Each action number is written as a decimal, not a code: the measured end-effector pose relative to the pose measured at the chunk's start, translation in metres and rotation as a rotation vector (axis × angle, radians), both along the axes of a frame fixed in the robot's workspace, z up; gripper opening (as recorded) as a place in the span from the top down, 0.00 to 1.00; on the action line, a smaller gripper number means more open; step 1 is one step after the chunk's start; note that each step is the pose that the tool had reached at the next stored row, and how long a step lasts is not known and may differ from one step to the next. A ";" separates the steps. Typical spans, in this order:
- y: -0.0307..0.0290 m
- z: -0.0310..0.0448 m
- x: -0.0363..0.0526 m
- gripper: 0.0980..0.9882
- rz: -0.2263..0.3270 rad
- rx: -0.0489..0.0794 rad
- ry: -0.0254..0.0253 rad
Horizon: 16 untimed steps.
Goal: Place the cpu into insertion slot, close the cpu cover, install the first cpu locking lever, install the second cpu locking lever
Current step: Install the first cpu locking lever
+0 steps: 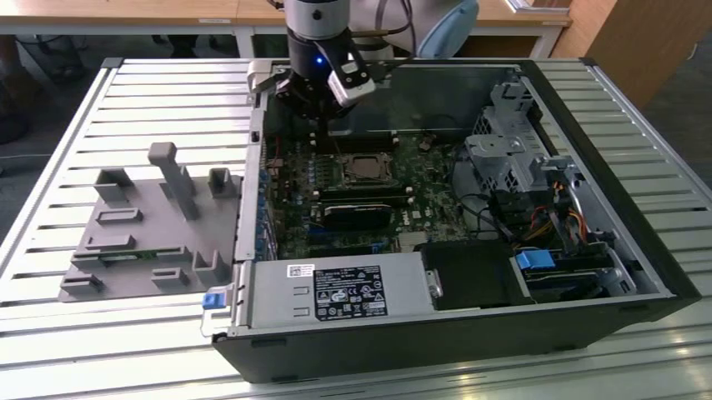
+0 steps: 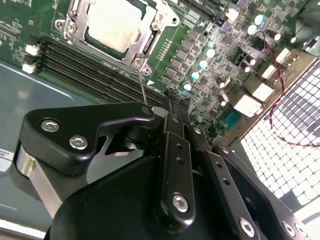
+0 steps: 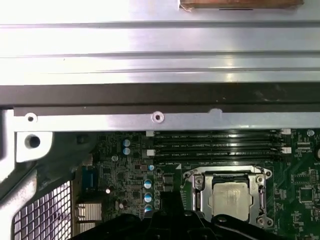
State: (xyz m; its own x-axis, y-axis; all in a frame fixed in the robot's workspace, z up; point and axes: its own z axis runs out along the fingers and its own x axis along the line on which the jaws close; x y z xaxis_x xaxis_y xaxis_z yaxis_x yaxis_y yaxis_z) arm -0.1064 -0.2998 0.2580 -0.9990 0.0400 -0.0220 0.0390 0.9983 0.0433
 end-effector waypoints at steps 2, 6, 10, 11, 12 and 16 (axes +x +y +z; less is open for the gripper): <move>0.0038 -0.0007 -0.0006 0.99 0.000 0.000 0.0002; 0.0106 -0.0014 -0.0001 0.99 0.000 0.000 0.0001; 0.0116 -0.0017 0.0078 0.99 0.000 0.000 0.0001; 0.0116 -0.0017 0.0105 0.99 0.000 0.000 0.0001; 0.0117 -0.0018 0.0135 0.99 0.000 0.000 0.0000; 0.0119 -0.0022 0.0285 0.99 0.000 0.000 0.0001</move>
State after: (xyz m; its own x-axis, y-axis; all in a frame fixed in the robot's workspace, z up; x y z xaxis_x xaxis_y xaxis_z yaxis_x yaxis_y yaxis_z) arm -0.0779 -0.2879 0.2558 -0.9990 0.0402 -0.0219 0.0392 0.9983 0.0431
